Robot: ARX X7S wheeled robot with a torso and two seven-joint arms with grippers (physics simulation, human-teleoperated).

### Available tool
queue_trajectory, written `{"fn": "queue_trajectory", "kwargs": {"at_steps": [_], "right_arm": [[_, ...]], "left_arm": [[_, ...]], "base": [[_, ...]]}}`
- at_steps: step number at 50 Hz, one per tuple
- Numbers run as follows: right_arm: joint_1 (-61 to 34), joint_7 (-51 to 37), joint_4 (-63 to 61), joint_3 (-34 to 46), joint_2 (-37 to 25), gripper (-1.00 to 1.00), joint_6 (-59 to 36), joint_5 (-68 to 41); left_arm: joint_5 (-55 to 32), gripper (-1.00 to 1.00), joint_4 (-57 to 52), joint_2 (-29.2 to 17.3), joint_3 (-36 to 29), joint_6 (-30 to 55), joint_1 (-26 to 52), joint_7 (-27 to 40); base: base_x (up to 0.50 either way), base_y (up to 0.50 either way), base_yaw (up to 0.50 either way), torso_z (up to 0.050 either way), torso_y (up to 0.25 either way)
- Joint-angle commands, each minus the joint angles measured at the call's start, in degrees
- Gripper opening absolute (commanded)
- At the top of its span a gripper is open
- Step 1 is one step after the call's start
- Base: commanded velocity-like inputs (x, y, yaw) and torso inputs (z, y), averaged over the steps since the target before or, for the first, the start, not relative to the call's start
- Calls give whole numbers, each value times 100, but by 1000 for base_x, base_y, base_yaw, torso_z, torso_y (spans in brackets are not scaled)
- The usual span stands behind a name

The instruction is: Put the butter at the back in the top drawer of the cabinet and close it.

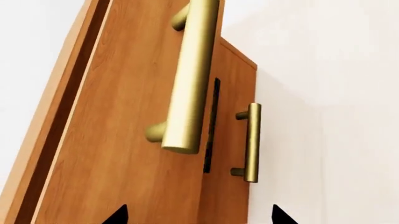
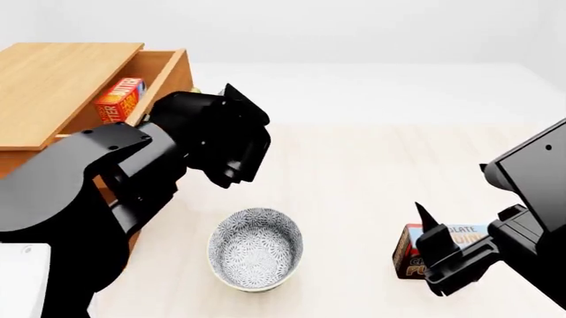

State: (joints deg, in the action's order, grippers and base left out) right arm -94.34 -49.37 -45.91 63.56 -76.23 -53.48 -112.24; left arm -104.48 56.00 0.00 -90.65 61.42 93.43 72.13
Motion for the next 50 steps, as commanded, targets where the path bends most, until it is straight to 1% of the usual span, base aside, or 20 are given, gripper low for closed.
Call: {"fn": "queue_trajectory", "kwargs": {"at_steps": [1, 8, 20, 50], "right_arm": [[-6, -13, 27, -17, 66, 100, -23, -18], [0, 14, 41, -31, 94, 100, -35, 1], [5, 0, 23, -57, 76, 100, -44, -27], [54, 60, 1, -128, 18, 100, -39, 11]], "left_arm": [[373, 100, 467, -1, -126, 141, 39, -99], [528, 100, 600, -1, -121, 122, -24, -165], [814, 100, 783, 0, -78, 123, -119, 17], [1558, 100, 1888, -1, 30, 265, -213, -95]], "base": [[0, 0, 0, 0, 0], [0, 0, 0, 0, 0], [0, 0, 0, 0, 0], [0, 0, 0, 0, 0]]}}
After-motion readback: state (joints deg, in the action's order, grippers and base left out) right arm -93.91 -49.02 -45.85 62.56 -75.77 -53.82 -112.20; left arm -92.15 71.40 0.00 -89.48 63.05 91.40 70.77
